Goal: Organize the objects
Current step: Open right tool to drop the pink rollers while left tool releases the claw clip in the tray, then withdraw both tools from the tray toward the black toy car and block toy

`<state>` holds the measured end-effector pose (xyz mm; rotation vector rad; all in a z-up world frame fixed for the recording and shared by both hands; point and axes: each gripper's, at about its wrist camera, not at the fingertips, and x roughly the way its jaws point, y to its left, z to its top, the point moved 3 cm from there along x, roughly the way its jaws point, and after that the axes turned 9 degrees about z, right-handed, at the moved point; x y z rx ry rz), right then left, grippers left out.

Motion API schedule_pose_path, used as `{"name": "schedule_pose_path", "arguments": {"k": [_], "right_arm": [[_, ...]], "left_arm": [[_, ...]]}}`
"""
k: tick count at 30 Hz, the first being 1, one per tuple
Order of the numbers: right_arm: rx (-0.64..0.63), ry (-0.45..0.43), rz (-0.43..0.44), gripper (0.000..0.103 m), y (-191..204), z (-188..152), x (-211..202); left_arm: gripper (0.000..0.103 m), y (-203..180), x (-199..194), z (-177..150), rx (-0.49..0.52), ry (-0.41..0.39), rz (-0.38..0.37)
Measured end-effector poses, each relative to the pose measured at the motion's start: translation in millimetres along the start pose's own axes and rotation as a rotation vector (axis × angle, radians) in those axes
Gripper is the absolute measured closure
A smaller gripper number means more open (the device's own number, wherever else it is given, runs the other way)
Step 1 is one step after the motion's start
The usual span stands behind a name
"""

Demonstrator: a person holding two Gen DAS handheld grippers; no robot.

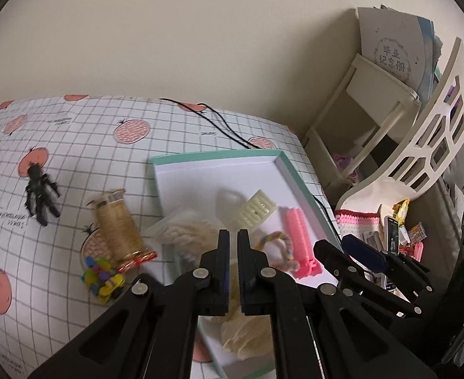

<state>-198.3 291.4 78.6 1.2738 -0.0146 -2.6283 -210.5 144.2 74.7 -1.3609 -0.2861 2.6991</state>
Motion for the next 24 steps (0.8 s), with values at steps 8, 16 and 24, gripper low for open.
{"name": "schedule_pose_path", "arguments": {"k": [8, 16, 24], "right_arm": [[-0.004, 0.005, 0.015, 0.064, 21, -8, -1], [0.025, 0.033, 0.014, 0.064, 31, -32, 14], [0.047, 0.058, -0.025, 0.064, 29, -52, 24]], "left_arm": [[0.098, 23, -8, -9, -0.034, 0.009, 0.030], [0.079, 49, -10, -25, -0.040, 0.028, 0.121], [0.052, 79, -8, -36, -0.101, 0.063, 0.196]]}}
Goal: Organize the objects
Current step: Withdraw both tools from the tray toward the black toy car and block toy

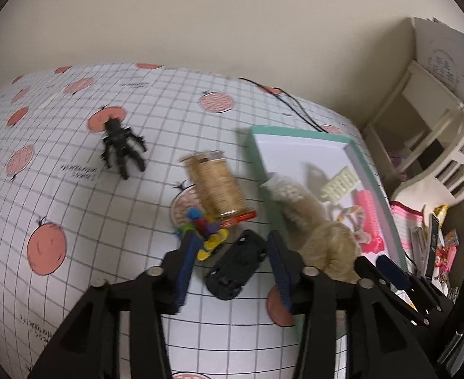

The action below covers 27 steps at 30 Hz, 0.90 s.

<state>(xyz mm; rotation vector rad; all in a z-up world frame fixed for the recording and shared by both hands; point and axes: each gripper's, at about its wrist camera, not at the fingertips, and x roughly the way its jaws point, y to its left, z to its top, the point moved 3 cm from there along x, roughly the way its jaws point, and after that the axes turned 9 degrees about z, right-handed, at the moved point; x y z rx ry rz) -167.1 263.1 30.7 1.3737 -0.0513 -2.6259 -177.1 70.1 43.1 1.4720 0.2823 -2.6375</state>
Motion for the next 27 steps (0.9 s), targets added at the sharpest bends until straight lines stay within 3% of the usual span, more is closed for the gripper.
{"name": "schedule_pose_path", "arguments": {"k": [2, 5, 13, 17, 20, 22, 24, 27], "right_arm": [[0.009, -0.003, -0.012, 0.051, -2, -3, 0], [0.015, 0.001, -0.025, 0.043, -3, -5, 2], [-0.014, 0.011, -0.034, 0.031, 3, -10, 7], [-0.019, 0.001, -0.030, 0.022, 7, -8, 6], [-0.017, -0.002, -0.026, 0.016, 9, -9, 6], [-0.017, -0.006, -0.024, 0.012, 10, -9, 5], [-0.019, -0.014, -0.023, 0.004, 11, -8, 5], [-0.018, -0.024, -0.010, 0.000, 15, -7, 4]], "left_arm": [[0.051, 4, 4, -1, -0.012, 0.009, 0.015], [0.044, 8, 9, -3, -0.012, 0.025, 0.033], [0.037, 28, 19, -5, -0.073, 0.054, 0.086], [0.026, 38, 18, -4, -0.094, 0.049, 0.102], [0.025, 43, 17, -3, -0.104, 0.035, 0.116], [0.020, 46, 16, -2, -0.112, 0.031, 0.125], [0.007, 48, 16, -1, -0.115, 0.021, 0.135], [0.006, 50, 14, 1, -0.098, -0.014, 0.172]]}}
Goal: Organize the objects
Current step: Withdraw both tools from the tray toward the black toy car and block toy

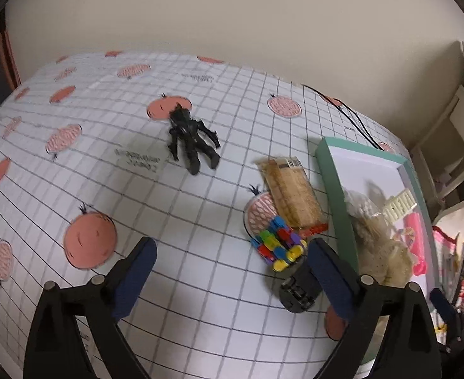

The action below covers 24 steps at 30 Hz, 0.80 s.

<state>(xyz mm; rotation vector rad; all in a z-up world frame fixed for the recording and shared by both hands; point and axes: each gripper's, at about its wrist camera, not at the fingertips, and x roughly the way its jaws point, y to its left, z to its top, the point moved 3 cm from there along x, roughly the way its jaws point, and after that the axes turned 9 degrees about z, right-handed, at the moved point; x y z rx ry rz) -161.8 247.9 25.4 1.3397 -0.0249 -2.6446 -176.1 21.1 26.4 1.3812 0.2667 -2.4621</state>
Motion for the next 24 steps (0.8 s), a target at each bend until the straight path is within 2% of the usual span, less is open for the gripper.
{"name": "schedule_pose_path", "arguments": {"k": [3, 10, 13, 17, 24], "right_arm": [[0.000, -0.008, 0.010, 0.000, 6, 2, -1], [0.002, -0.020, 0.040, 0.000, 26, 7, -2], [-0.001, -0.026, 0.066, 0.000, 39, 10, -2], [-0.023, -0.023, 0.098, 0.000, 60, 11, 0], [-0.064, 0.005, 0.154, 0.000, 97, 8, 7]], "left_arm": [[0.004, 2, -1, 3, 0.003, -0.016, 0.001], [0.004, 21, 0, 13, -0.078, -0.007, -0.031], [0.004, 31, 0, 17, -0.104, -0.015, -0.021], [0.004, 48, 0, 21, -0.155, -0.026, 0.029], [0.004, 73, 1, 27, -0.249, -0.029, 0.031]]}}
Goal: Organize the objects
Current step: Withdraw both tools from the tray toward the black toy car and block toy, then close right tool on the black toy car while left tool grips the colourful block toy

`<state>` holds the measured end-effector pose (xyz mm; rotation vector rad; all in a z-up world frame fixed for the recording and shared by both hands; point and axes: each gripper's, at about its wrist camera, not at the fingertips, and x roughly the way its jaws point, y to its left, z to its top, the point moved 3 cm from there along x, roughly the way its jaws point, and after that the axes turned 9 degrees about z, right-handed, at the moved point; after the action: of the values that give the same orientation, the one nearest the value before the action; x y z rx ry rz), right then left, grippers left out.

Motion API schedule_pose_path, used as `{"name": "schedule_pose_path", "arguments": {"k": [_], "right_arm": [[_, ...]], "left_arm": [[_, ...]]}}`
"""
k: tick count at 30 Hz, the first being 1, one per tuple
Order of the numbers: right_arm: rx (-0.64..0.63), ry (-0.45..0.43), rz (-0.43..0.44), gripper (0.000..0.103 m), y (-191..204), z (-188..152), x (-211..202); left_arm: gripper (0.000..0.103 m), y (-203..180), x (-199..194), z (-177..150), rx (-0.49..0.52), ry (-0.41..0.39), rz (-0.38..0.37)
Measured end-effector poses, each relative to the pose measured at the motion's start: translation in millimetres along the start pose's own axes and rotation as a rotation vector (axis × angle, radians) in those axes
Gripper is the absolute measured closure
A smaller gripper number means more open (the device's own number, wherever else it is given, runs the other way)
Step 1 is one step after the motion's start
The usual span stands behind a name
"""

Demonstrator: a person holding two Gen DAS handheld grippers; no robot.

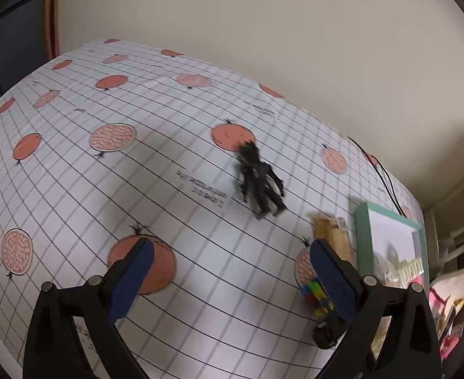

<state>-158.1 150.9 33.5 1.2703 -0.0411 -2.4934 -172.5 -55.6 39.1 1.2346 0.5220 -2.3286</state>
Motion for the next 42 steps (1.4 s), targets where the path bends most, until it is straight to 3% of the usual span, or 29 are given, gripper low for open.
{"name": "schedule_pose_path", "arguments": {"k": [7, 13, 24, 27, 31, 42], "right_arm": [[-0.064, 0.061, 0.076, 0.000, 30, -7, 18], [-0.035, 0.124, 0.090, 0.000, 26, -15, 32], [0.008, 0.152, 0.104, 0.000, 13, -17, 40], [0.013, 0.160, 0.112, 0.002, 12, -18, 42], [0.026, 0.162, 0.103, 0.005, 6, -18, 44], [0.040, 0.146, 0.104, 0.017, 5, -16, 43]], "left_arm": [[0.004, 10, 9, 4, -0.005, 0.023, 0.015], [0.004, 6, 15, -2, 0.010, 0.090, -0.023], [0.004, -42, 25, -24, 0.240, 0.205, -0.132], [0.004, -59, 22, -30, 0.316, 0.198, -0.173], [0.004, -75, 19, -37, 0.438, 0.166, -0.168], [0.013, -96, 23, -48, 0.567, 0.166, -0.190]]}}
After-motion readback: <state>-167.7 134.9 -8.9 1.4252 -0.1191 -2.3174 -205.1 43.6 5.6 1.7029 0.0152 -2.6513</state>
